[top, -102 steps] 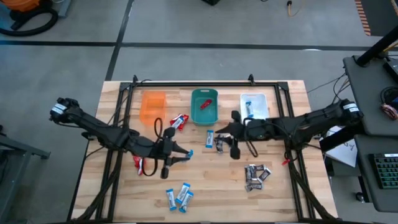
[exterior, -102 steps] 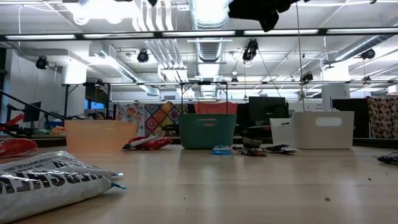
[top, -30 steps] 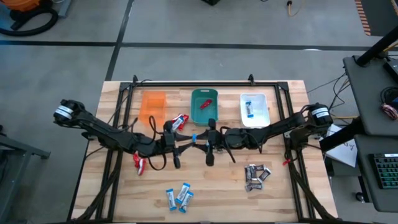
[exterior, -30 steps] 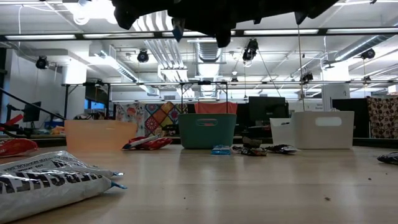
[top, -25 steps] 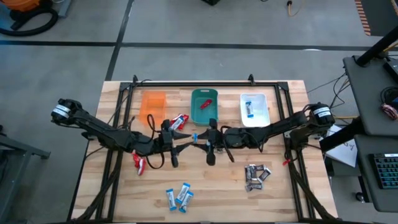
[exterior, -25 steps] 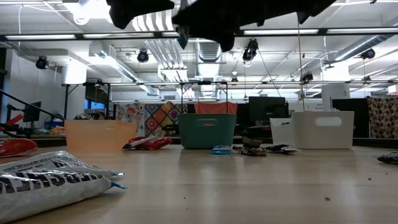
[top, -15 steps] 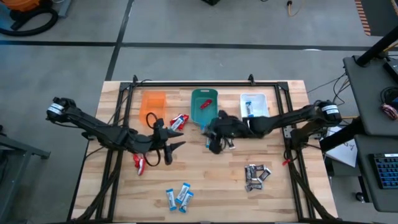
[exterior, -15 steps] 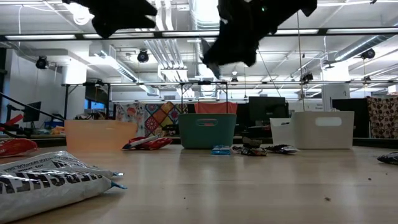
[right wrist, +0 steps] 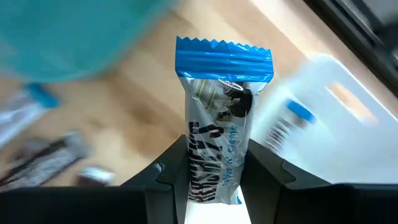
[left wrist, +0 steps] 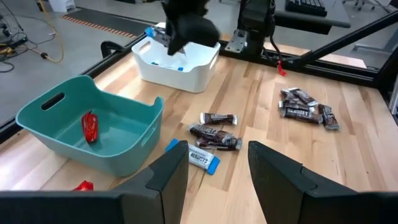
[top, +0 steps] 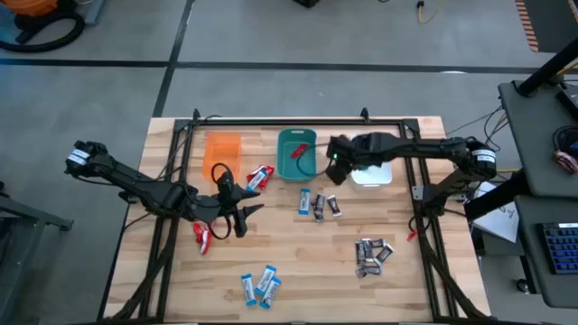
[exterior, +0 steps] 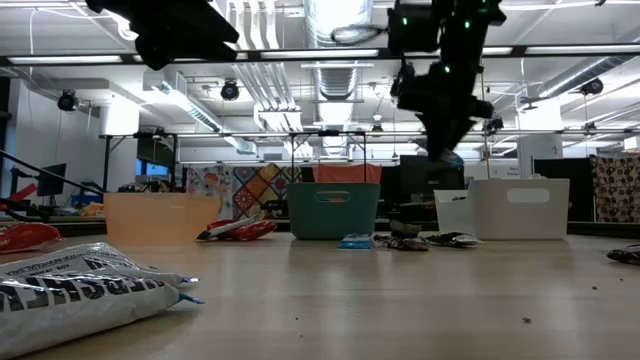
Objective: Organize candy in baskets
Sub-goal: Put the white chocolate bar into the white bin, then put the red chocolate bar into the green bin
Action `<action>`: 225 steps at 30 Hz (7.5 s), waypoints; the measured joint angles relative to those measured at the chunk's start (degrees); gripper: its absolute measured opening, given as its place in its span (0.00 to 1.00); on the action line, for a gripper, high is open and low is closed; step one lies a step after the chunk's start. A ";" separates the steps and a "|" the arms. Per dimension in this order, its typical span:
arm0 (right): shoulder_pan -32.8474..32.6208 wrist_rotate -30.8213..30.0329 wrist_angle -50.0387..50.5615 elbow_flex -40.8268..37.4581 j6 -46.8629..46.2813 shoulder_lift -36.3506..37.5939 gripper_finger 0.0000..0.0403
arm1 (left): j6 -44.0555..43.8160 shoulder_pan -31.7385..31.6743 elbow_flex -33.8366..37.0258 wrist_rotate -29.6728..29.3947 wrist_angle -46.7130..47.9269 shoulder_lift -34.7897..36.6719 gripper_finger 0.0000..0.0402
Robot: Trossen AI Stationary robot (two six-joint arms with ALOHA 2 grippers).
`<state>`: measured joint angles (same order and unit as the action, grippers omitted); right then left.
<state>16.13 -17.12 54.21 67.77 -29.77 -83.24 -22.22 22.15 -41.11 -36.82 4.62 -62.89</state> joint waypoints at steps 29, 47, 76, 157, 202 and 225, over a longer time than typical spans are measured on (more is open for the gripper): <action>16.16 -0.98 3.46 -7.06 -2.83 -0.07 0.34 | -1.68 -0.02 0.09 -0.04 2.47 -0.11 0.38; 13.90 -2.36 2.46 -5.83 -3.18 2.06 0.48 | -7.53 -0.02 0.38 1.45 6.93 -0.11 0.38; -19.18 -2.36 -25.45 -5.53 10.52 10.75 0.48 | -40.55 1.38 0.38 26.13 32.33 -0.12 0.38; -23.51 0.59 -26.73 -9.62 7.70 10.69 0.48 | -54.59 2.12 0.53 24.40 50.11 -14.39 0.02; -23.74 8.75 -65.98 -10.34 30.73 -2.54 0.48 | 15.06 -0.40 0.53 11.41 -14.60 -6.18 0.02; -23.62 15.78 -77.64 -10.36 29.71 -5.83 0.44 | 17.29 -3.10 0.53 11.46 -25.16 -13.37 0.02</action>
<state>-7.49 -1.34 -23.43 57.41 -0.05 -89.07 -4.93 19.05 -40.58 -25.36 -20.55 -76.26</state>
